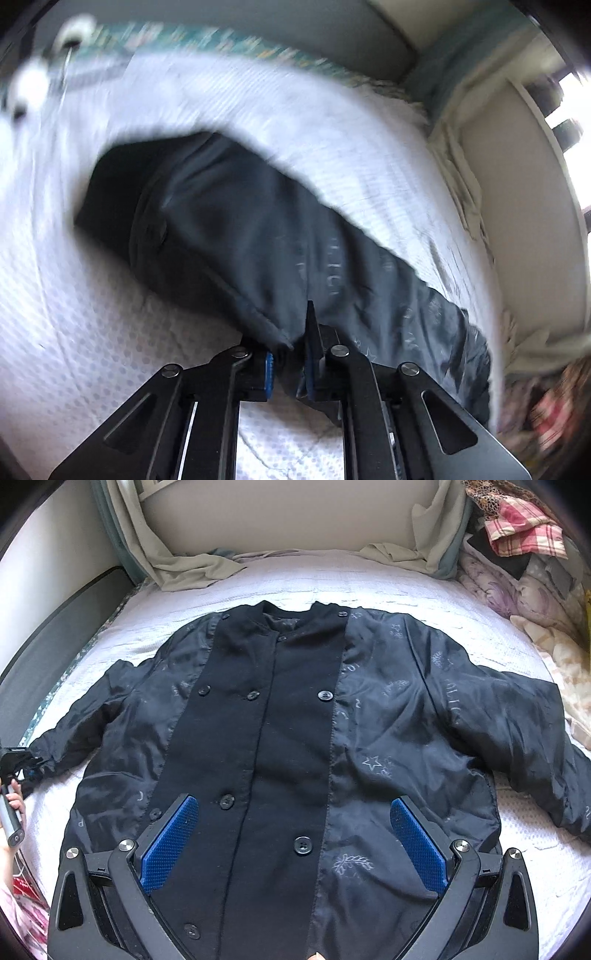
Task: Fold large clothes
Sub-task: 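Grasp a coat sleeve with the left tool and fold it across the coat front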
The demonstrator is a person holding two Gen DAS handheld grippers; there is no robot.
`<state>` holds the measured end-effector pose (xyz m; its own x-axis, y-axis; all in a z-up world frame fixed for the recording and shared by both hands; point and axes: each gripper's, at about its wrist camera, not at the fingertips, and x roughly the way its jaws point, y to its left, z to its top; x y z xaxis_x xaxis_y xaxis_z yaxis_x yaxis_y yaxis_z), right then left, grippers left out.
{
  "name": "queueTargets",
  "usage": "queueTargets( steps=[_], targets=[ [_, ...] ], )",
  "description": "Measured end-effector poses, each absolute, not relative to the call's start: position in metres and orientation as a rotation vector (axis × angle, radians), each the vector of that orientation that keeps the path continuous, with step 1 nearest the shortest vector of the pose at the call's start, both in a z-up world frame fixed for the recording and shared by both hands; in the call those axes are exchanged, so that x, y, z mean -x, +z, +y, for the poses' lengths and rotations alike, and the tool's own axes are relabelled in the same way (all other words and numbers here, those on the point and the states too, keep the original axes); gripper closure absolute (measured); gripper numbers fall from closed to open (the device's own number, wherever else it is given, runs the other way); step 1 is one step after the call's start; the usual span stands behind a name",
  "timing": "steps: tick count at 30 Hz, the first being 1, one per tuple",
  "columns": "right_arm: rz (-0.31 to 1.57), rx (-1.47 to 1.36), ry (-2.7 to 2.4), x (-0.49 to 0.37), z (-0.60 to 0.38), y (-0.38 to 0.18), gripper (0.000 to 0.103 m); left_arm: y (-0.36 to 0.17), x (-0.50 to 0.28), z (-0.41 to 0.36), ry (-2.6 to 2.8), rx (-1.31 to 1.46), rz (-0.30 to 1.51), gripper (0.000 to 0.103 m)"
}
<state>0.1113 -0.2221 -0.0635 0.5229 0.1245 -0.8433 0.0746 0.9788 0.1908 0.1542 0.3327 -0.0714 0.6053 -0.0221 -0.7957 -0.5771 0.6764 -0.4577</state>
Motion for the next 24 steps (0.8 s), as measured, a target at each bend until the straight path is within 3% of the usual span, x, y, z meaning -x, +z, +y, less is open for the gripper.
queueTargets(
  steps=[6, 13, 18, 24],
  targets=[
    [1.017, -0.215, -0.006, -0.112, -0.231, -0.064, 0.000, 0.004, -0.166, 0.255, 0.286, 0.499, 0.788, 0.092],
    [1.012, -0.213, -0.053, -0.114, -0.241, -0.063, 0.000, 0.077, -0.166, 0.089, 0.078, 0.157, 0.690, 0.092],
    [0.999, -0.216, -0.084, -0.115, -0.249, -0.058, 0.000, 0.062, -0.173, -0.022, -0.074, -0.011, 0.743, 0.091],
    [0.981, -0.267, -0.129, -0.109, -0.271, -0.051, 0.000, -0.013, -0.182, -0.108, -0.190, -0.163, 0.920, 0.088]
  ],
)
